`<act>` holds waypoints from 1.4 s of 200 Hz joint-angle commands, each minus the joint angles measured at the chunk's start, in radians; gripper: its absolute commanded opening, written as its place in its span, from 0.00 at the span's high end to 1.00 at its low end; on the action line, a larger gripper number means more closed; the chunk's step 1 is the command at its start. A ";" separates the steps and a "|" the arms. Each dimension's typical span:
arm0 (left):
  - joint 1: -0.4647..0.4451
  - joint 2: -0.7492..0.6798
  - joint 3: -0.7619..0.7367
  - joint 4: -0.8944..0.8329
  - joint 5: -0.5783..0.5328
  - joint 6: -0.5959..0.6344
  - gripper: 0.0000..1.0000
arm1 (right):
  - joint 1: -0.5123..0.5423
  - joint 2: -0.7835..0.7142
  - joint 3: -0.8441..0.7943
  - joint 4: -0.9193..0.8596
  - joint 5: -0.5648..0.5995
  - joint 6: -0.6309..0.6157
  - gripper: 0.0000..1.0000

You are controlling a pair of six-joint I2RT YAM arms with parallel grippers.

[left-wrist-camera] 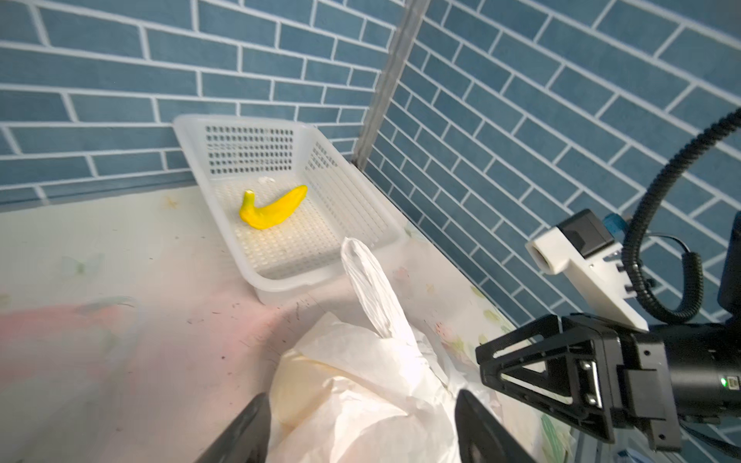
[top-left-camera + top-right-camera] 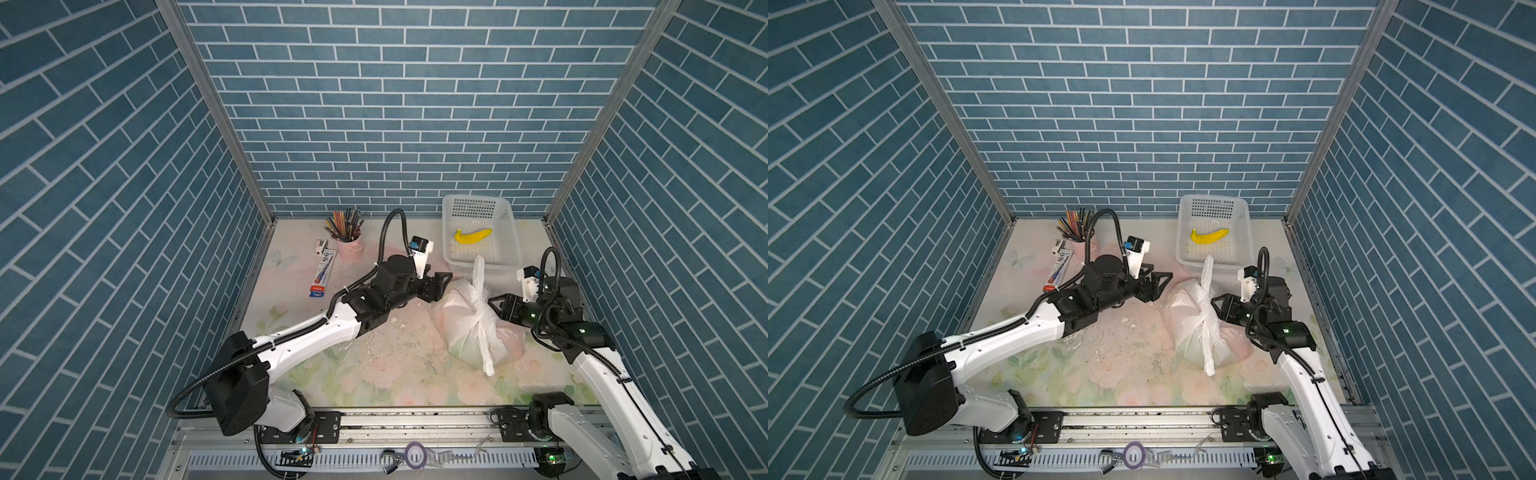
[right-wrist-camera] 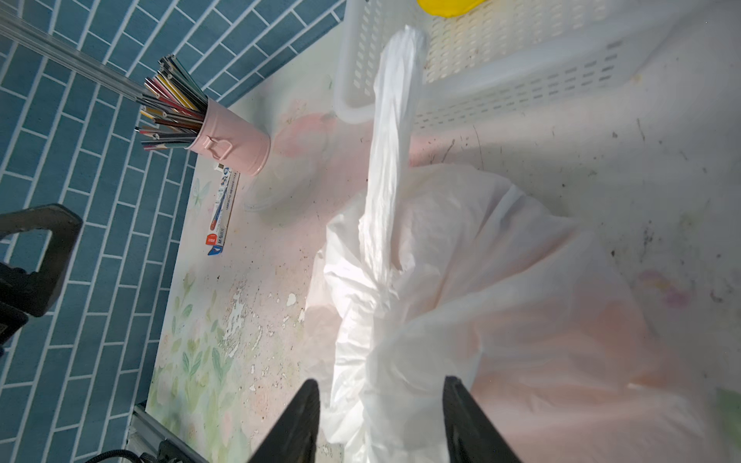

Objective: Untie the knot of the plastic bag and take out the fruit

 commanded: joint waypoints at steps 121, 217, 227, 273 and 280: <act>-0.127 0.332 0.230 -0.159 0.155 0.134 0.43 | 0.014 0.015 -0.077 0.034 -0.021 0.052 0.80; -0.127 0.442 0.288 -0.165 0.199 0.139 0.72 | 0.029 -0.001 -0.091 0.091 -0.031 0.040 0.90; -0.127 0.446 0.292 -0.175 0.193 0.143 0.77 | 0.030 -0.005 -0.091 0.092 -0.026 0.040 0.92; -0.121 0.405 0.255 -0.166 0.132 0.147 1.00 | 0.036 -0.028 -0.107 0.136 -0.034 0.049 0.99; -0.117 0.395 0.243 -0.160 0.123 0.143 1.00 | 0.037 -0.031 -0.109 0.144 -0.036 0.053 1.00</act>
